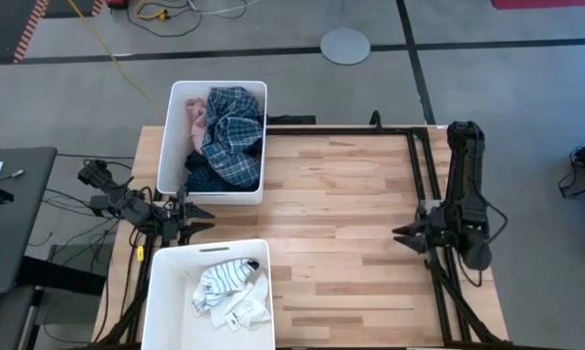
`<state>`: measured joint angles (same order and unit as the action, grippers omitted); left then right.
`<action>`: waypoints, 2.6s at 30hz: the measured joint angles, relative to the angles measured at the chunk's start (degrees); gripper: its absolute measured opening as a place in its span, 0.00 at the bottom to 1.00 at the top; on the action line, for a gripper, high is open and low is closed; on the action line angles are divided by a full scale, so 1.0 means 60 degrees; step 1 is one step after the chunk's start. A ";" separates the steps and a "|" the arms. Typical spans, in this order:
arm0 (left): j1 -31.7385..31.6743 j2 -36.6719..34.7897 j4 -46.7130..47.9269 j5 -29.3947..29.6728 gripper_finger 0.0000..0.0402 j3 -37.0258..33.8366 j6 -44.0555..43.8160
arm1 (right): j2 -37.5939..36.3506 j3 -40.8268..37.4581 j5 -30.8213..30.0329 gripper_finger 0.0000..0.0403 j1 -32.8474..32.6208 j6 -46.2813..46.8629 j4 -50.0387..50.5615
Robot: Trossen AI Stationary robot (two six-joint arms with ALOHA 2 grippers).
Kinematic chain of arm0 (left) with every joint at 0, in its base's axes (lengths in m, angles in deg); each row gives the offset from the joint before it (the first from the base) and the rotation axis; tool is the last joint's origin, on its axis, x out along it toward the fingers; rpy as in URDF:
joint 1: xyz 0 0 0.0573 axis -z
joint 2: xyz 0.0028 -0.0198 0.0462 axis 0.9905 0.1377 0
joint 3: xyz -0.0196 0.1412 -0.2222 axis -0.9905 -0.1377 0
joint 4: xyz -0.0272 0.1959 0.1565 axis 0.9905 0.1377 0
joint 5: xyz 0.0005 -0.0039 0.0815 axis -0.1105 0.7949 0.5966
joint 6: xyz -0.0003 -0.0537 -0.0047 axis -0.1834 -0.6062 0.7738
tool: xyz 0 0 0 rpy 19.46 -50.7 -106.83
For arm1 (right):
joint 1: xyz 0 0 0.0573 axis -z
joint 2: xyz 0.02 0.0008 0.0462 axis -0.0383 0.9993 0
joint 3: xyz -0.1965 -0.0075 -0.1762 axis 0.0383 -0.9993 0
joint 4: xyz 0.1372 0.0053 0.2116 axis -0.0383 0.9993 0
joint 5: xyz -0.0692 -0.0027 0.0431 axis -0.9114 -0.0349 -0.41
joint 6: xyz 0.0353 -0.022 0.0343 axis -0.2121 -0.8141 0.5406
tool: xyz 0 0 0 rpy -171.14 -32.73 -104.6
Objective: Sort clothes
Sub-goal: Return to Home Position
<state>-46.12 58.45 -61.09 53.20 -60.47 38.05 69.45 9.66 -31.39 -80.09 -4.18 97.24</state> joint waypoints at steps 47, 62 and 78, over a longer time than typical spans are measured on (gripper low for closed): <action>0.0000 -0.0004 0.0993 -0.0005 0.26 0.0000 0.0000 | -0.4545 -0.1770 0.8444 0.30 0.8045 -1.1753 -0.5828; -0.0004 0.0000 0.1389 0.0002 0.26 0.0004 0.0855 | -0.4539 -0.1781 0.8400 0.30 0.8438 -1.1594 -0.5205; -0.0004 -0.0002 0.1372 0.0000 0.26 0.0004 0.0930 | -0.4543 -0.1789 0.8397 0.31 0.8438 -1.1571 -0.5190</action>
<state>-46.14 58.43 -52.86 53.20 -60.45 43.63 42.20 -1.07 18.99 -29.47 -73.61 66.10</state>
